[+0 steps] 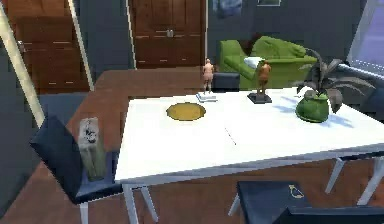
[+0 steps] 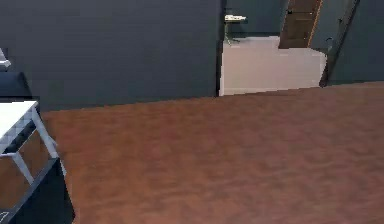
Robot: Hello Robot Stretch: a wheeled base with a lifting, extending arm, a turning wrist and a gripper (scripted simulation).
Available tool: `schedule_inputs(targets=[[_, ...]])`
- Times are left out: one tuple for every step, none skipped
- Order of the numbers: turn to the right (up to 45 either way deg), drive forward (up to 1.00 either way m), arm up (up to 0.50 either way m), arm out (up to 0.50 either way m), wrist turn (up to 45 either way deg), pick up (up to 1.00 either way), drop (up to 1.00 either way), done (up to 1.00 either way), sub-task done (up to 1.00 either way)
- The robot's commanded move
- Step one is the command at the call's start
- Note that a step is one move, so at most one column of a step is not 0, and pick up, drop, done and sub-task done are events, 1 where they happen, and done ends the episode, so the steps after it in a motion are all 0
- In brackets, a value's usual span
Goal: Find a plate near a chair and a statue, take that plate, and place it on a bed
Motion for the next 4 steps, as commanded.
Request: schedule_inputs(targets=[[45.0,0.00,0.00,0.00,0.0,0.00,0.00,0.00,0.00],[21.0,0.00,0.00,0.00,0.0,0.00,0.00,0.00,0.00],[0.0,0.70,0.00,0.00,0.0,0.00,0.00,0.00,0.00],[-6.0,0.00,0.00,0.00,0.0,0.00,0.00,0.00,0.00]])
